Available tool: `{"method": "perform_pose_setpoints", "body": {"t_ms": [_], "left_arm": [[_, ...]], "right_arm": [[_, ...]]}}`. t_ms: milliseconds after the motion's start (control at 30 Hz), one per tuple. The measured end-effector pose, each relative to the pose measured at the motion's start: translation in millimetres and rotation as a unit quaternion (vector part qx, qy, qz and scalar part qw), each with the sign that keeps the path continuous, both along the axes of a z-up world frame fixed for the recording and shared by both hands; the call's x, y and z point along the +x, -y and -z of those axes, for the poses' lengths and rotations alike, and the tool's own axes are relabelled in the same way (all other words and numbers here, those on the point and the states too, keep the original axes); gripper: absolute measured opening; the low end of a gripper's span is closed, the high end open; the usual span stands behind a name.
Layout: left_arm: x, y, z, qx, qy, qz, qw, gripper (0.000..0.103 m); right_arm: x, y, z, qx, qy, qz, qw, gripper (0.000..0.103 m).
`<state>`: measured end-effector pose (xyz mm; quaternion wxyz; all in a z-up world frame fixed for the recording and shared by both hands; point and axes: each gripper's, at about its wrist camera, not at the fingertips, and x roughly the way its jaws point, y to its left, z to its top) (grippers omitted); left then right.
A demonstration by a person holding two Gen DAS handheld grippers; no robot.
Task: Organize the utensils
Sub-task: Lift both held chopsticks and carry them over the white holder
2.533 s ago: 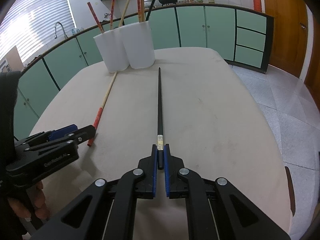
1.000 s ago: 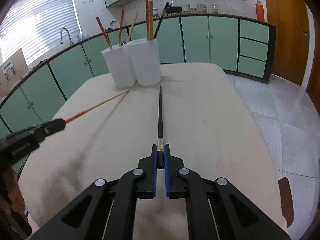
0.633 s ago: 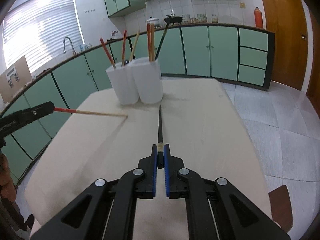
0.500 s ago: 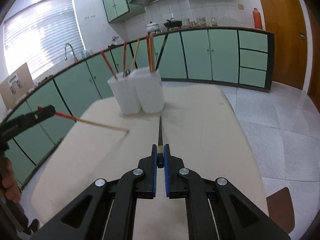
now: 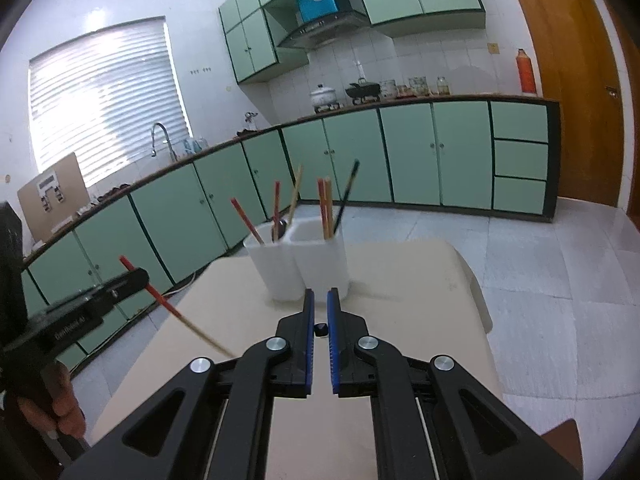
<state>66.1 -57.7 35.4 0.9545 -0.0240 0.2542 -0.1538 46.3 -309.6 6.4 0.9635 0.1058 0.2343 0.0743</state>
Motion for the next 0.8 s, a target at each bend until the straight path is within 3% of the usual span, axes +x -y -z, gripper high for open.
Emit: {"method": "perform_pose_setpoints", "body": {"t_ms": [367, 800], "left_arm": [[8, 1, -23, -0.001, 0.03, 0.011, 0.9995, 0.005], [25, -1, -41, 0.001, 0.05, 0.012, 0.9987, 0.005]], "right_arm": [[18, 3, -38, 0.021, 0.009, -0.039, 0.999, 0.006], [35, -4, -51, 0.017, 0.002, -0.072, 0.997, 0.006]]}}
